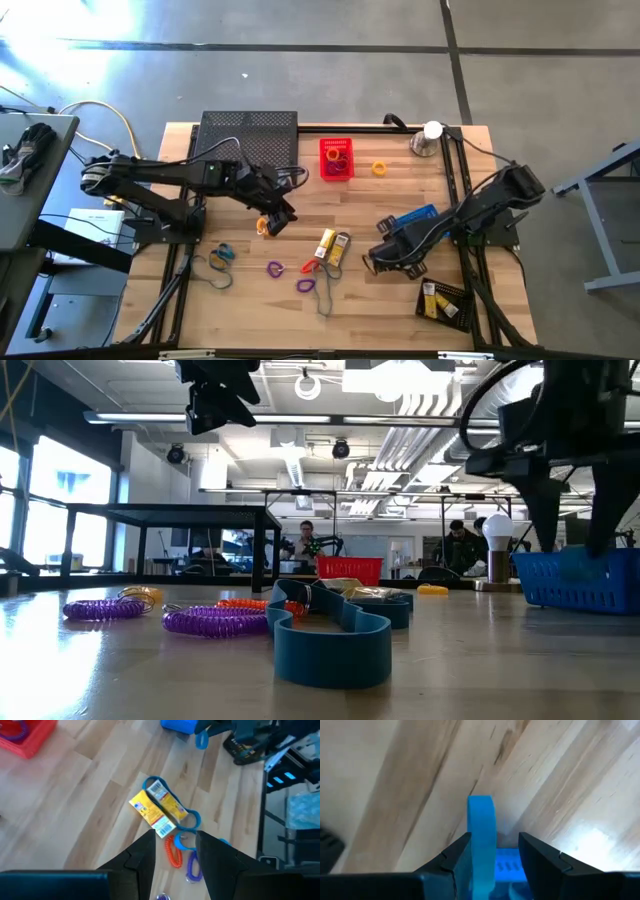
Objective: Pick & Place Office Desk Supplies
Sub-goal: Put the blue rubber band into the blue bin
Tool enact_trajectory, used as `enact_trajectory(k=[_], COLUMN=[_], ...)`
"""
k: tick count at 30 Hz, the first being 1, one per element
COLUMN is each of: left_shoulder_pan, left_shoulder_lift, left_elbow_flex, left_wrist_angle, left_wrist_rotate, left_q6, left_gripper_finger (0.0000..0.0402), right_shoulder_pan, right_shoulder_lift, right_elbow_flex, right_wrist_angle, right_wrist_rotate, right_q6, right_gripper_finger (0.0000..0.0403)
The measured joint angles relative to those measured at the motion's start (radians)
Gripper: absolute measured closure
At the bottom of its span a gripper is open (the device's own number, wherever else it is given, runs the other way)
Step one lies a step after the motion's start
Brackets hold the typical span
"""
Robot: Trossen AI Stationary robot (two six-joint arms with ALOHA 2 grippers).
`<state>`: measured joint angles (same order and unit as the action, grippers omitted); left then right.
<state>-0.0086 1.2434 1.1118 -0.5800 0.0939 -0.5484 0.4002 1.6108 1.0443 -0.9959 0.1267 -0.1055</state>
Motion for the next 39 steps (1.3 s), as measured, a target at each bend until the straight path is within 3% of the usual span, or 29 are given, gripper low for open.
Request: enact_trajectory(k=[5, 11, 22, 39], left_shoulder_pan=[-0.026, -0.047, -0.099, -0.181], left_shoulder_lift=[0.0, 0.0, 0.0, 0.0], left_elbow_flex=[0.0, 0.0, 0.0, 0.0], left_wrist_angle=[0.0, 0.0, 0.0, 0.0], left_wrist_rotate=[-0.044, -0.048, -0.048, -0.179], left_q6=[-0.002, -0.002, -0.007, -0.01], left_gripper_finger=[0.0266, 0.0266, 0.0266, 0.0266], right_shoulder_pan=[-0.004, -0.01, -0.015, -0.03], right_shoulder_lift=[0.0, 0.0, 0.0, 0.0], right_elbow_flex=[0.0, 0.0, 0.0, -0.071], right_wrist_angle=[0.018, 0.026, 0.044, 0.087], right_wrist_rotate=[0.056, -0.091, -0.088, -0.106], right_q6=[-0.069, -0.082, -0.083, -0.074], right_gripper_finger=[0.0254, 0.0254, 0.0254, 0.0265])
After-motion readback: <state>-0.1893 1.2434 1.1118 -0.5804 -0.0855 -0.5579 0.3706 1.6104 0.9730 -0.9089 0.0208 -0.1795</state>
